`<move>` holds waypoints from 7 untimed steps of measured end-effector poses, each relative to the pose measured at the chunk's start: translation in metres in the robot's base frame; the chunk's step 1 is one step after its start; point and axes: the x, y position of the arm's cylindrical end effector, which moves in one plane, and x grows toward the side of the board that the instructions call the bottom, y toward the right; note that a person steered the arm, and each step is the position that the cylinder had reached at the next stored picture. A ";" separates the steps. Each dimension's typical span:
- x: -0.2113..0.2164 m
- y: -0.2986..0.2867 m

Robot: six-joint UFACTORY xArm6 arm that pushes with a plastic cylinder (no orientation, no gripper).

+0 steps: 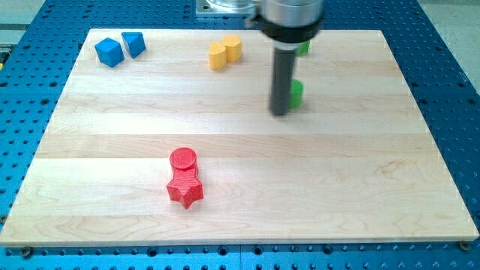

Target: Push the green circle into the green star

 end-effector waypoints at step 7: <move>-0.093 -0.043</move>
